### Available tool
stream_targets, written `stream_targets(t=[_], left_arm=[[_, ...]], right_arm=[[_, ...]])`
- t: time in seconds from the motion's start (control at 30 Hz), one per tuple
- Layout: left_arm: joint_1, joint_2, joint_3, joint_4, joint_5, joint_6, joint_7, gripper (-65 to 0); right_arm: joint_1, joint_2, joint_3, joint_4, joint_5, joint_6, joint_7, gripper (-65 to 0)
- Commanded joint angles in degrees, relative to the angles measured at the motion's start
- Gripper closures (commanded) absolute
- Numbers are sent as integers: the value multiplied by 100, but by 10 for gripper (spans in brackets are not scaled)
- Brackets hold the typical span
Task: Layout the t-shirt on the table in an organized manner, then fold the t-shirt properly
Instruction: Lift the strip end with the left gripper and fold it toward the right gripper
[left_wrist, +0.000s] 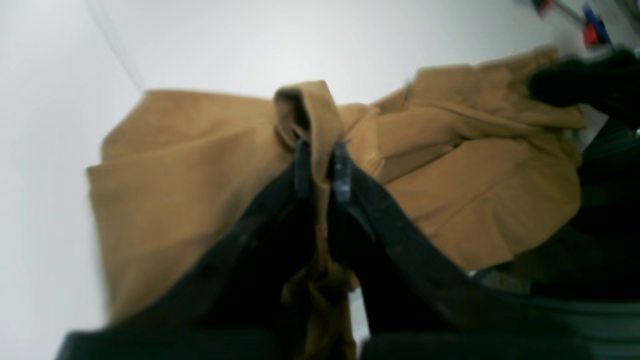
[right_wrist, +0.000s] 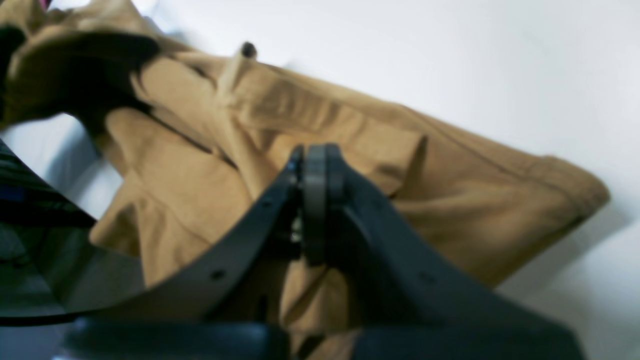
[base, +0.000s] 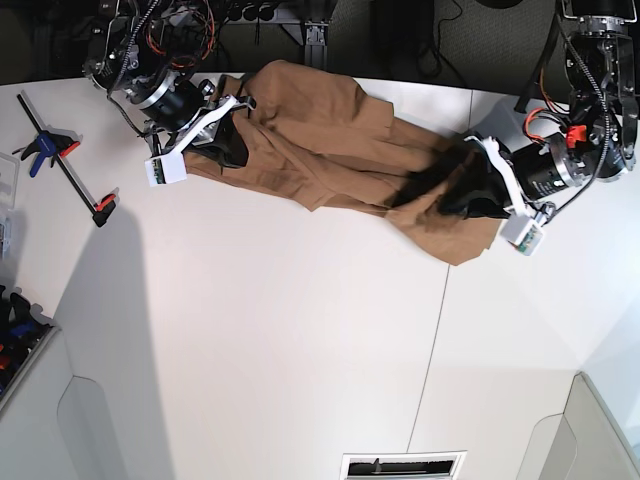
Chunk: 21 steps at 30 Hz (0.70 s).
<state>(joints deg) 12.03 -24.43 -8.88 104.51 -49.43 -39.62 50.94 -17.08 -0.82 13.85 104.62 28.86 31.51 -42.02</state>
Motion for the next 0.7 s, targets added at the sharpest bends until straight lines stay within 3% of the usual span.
stream_targets(t=[0.0,0.07,0.2,0.27,0.37,0.43,0.5,0.67], left_arm=[[-59,-28,140,79,-4,-38,-221,0],[-61,0,509,68,321,-38,-402,0],[-66,0,1043,68,946,-38,-680,-258],[-59,0,1163,68,955,-38,-678,-337],[-63,0,1191,70,817,-38,-678,-346],[-63,-2,1191,83,564,-38,-651,-346],[-66,-2,1191,103,151,-38,-592,-346],[-59,0,1193,310,-717,-38,-256,-346]], right_arm=[[50,2,7,92,94,24,127,0],[48,2,7,92,94,24,125,0],[39,2,7,92,94,24,103,0],[42,2,7,92,94,22,105,0],[39,2,7,92,138,22,105,-15],[42,2,7,94,267,22,81,-149],[42,2,7,162,472,26,9,-238],[37,2,7,859,588,26,-155,-264]])
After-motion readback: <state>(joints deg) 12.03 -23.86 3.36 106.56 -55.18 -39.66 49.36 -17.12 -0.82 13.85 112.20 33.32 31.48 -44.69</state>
